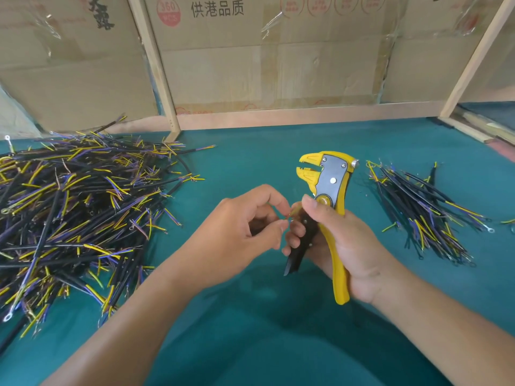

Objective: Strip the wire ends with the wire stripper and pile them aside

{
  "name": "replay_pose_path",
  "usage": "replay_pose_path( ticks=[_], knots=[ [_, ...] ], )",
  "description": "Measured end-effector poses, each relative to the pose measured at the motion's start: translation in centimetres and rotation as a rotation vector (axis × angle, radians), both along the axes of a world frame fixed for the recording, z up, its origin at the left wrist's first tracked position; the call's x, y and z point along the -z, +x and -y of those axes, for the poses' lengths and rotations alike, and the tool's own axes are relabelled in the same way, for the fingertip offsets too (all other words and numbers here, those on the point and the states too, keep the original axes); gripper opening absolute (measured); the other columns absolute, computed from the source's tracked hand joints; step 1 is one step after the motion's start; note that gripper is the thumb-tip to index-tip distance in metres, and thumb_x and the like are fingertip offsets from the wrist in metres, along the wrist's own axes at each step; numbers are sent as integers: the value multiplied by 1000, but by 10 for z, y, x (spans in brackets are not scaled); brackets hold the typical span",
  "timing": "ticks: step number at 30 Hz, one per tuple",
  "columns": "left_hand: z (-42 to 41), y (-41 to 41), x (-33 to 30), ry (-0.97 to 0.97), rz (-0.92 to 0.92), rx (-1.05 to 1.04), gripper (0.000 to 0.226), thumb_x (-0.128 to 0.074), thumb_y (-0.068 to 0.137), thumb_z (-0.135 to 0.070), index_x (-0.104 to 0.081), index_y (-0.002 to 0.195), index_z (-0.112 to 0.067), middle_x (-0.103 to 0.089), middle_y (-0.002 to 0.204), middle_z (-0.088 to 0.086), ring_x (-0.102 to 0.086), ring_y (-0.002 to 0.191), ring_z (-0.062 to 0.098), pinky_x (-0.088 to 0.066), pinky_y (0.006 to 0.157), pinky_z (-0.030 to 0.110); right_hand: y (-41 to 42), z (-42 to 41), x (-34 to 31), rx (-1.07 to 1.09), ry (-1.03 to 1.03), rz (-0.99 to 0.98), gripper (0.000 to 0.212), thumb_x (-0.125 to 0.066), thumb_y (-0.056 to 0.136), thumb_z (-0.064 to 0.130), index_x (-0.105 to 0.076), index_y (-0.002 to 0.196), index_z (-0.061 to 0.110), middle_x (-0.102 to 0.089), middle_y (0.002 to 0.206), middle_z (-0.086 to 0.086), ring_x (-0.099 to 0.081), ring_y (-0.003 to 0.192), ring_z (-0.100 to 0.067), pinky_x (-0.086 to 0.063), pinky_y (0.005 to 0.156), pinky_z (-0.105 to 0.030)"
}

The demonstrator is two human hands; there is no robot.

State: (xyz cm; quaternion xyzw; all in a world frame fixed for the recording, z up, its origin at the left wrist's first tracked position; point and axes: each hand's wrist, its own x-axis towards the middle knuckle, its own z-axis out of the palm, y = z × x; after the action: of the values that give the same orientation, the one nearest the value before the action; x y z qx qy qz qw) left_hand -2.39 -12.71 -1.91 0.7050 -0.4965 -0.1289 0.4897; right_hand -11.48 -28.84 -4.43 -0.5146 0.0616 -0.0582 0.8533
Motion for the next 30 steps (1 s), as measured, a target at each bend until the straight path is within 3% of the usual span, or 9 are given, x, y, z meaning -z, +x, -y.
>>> replay_pose_path(
  ticks=[3, 8, 11, 14, 18, 22, 24, 27, 30],
  knots=[
    [0, -1, 1, -6, 0, 23, 10, -58, 98, -8, -56, 101, -16, -67, 69, -14, -61, 61, 1, -41, 63, 5, 1, 0, 0, 35, -3, -22, 31, -76, 78, 42, -73, 79, 12, -51, 70, -10, -54, 63, -25, -56, 66, -37],
    [1, -1, 2, -75, -32, 60, 8, -58, 98, -16, -57, 104, -21, -69, 74, -7, -65, 70, 7, -45, 70, 11, 0, -1, 1, 61, 7, -24, 24, -72, 86, 34, -70, 77, 11, -52, 70, -11, -55, 63, -27, -56, 64, -37],
    [0, -1, 4, -91, -67, 97, 11, -58, 100, -19, -62, 110, -20, -71, 82, 3, -70, 80, 21, -52, 79, 21, 0, -1, 1, 71, -42, -31, 23, -74, 84, 35, -70, 76, 14, -56, 70, -12, -58, 63, -27, -56, 66, -38],
    [0, 0, 5, -50, -97, 128, 15, -59, 100, -25, -65, 113, -22, -74, 90, 2, -70, 85, 26, -55, 85, 32, -1, -1, 0, 75, -69, -48, 26, -74, 85, 36, -68, 81, 11, -59, 72, -16, -60, 64, -29, -56, 67, -37],
    [-4, 3, 2, -1, -191, 189, 18, -61, 99, -21, -64, 118, -22, -76, 109, -2, -70, 93, 21, -51, 75, 17, -2, 0, -1, 57, -57, -42, 22, -75, 83, 35, -69, 73, 16, -57, 64, -7, -58, 63, -25, -56, 64, -32],
    [-5, 6, 1, 34, -231, 144, 20, -65, 96, -20, -61, 116, -18, -75, 113, -7, -71, 92, 18, -52, 65, 21, 0, 3, -1, 58, -78, -53, 22, -74, 85, 38, -74, 75, 18, -57, 66, -6, -57, 64, -25, -56, 72, -42],
    [-6, 9, 0, 77, -132, 37, 19, -69, 93, -24, -59, 110, -24, -74, 110, -17, -68, 78, 16, -53, 66, 22, 1, 5, -2, 102, -107, -64, 26, -71, 82, 39, -77, 84, 13, -58, 70, -10, -58, 63, -26, -55, 73, -46],
    [-9, 18, -2, 214, 250, -187, 23, -71, 91, -33, -57, 107, -24, -69, 104, -35, -53, 59, 4, -47, 66, 21, 0, 10, -7, 117, -146, -62, 25, -71, 82, 33, -75, 83, 9, -58, 69, -12, -58, 62, -27, -55, 68, -44],
    [-11, 20, -7, 250, 477, -347, 26, -68, 92, -36, -58, 111, -21, -71, 111, -26, -63, 82, -1, -46, 75, 24, -5, 14, -14, -67, -93, -81, 18, -69, 86, 24, -71, 81, 6, -54, 71, -14, -54, 62, -29, -54, 63, -41]
  ],
)
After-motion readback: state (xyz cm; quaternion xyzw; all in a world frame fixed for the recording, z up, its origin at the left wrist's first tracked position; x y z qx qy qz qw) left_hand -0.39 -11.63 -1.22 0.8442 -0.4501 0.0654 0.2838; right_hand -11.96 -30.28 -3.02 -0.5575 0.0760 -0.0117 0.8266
